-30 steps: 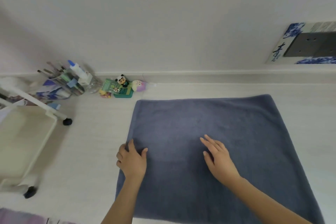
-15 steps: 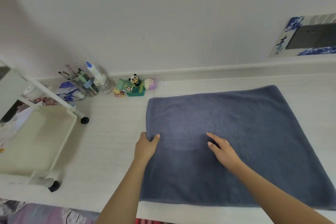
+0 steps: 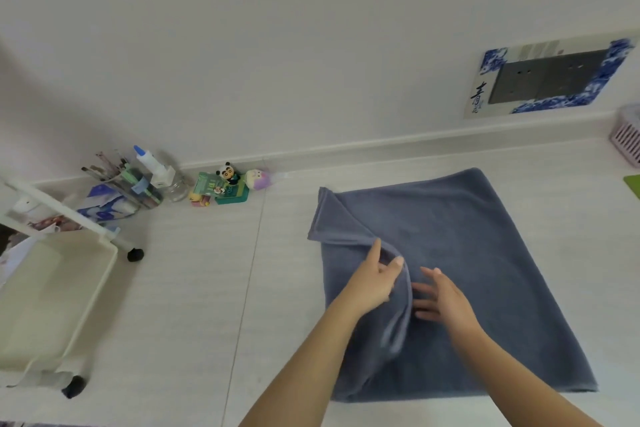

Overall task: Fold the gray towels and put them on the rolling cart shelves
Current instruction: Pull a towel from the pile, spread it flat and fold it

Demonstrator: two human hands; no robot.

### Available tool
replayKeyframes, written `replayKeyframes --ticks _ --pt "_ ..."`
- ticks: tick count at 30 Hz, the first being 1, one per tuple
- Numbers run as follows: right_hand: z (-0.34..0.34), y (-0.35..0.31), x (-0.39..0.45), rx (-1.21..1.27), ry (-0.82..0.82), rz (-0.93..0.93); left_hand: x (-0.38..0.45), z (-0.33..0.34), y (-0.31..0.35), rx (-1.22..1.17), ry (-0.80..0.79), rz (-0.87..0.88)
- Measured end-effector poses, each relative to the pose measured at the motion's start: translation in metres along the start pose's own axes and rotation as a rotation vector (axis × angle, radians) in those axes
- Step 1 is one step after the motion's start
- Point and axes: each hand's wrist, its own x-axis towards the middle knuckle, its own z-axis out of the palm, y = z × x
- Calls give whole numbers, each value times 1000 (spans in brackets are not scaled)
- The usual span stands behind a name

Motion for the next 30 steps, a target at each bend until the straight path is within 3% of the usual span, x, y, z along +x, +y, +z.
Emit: replayKeyframes --ticks 4,8,13,19,23,26,30 --pt "-7 10 -1 -174 -30 6 2 10 -18 134 102 8" --pt "6 26 -11 -584 -34 -78 4 -3 -54 477 255 117" --pt "13 39 -7 -876 90 -196 10 -19 -76 880 114 185" --pt "-15 17 9 -1209 342 -252 13 -22 -47 1127 -33 379" --pt "-25 11 14 -1260 460 -246 8 -3 -34 1338 -146 536" --pt "-27 19 9 -1232 502 -229 12 1 -42 1286 -75 646" --pt "-34 31 0 -1142 529 -198 23 -10 -65 1021 90 562"
